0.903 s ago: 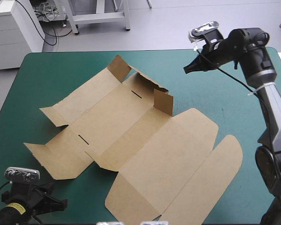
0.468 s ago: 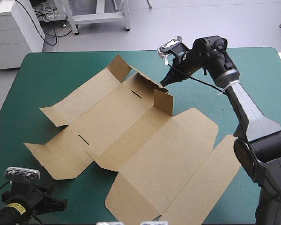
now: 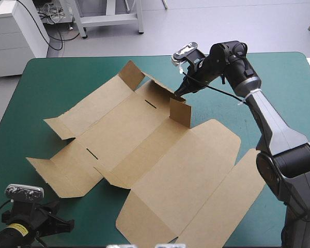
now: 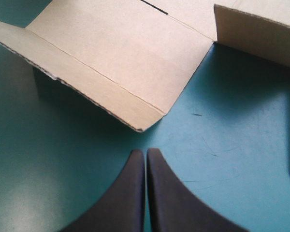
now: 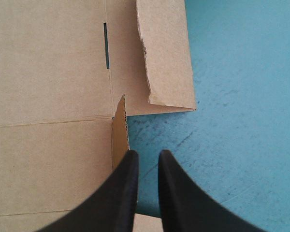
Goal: Fold the box
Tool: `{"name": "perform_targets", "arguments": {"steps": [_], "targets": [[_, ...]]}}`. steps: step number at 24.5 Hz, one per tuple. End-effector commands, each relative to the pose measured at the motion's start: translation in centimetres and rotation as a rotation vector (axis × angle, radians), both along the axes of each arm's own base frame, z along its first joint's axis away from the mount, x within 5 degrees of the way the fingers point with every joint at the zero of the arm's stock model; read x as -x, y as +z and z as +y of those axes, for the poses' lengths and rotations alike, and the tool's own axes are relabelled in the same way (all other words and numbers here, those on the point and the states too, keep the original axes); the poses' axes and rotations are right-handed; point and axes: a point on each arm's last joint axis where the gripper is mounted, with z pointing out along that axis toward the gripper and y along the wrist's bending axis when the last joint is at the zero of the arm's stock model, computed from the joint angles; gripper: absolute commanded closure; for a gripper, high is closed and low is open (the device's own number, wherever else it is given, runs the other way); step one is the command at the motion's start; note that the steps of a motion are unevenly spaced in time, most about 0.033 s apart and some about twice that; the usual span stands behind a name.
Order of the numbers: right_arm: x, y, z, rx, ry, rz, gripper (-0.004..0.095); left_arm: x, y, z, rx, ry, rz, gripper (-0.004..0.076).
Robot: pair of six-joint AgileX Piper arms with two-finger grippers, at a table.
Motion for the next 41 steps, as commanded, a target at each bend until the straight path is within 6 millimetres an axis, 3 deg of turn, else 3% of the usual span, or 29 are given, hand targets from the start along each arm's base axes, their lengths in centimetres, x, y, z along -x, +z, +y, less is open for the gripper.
{"name": "perform_targets", "arguments": {"steps": [1,4,6,18,25,30,32,36,41], "targets": [[1.3,3.6,-0.2,-0.074,0.008,-0.105,0.0534,-0.5,1.0,-0.1,0.026,0.009,-0.058,0.0731],[1.3,3.6,-0.2,-0.076,0.009,-0.104,0.0403,-0.5,1.0,-0.1,0.026,0.009,-0.058,0.0731],[1.3,3.6,-0.2,-0.075,0.009,-0.105,0.0368,-0.5,1.0,-0.1,0.026,0.009,-0.058,0.0731],[1.0,3.1,-0.2,-0.086,-0.038,-0.08,0.037,-0.5,1.0,-0.1,0.026,0.009,-0.058,0.0731],[-0.2,0.4,0.8,-0.057,-0.039,-0.017,0.037,-0.5,1.0,-0.1,0.026,0.009,-0.058,0.0731],[0.2,0.1,1.8,-0.022,-0.054,-0.016,0.037,-0.5,1.0,-0.1,0.024,0.01,-0.058,0.0731],[0.4,-0.9,2.0,-0.011,-0.047,0.017,0.037,-0.5,1.0,-0.1,0.024,0.01,-0.058,0.0731],[0.6,-4.9,1.9,0.061,-0.032,0.129,0.037,-0.5,1.0,-0.1,0.024,0.01,-0.058,0.0731],[0.1,-5.9,2.2,0.066,-0.015,0.132,0.037,-0.5,1.0,-0.1,0.024,0.01,-0.058,0.0731]]}}
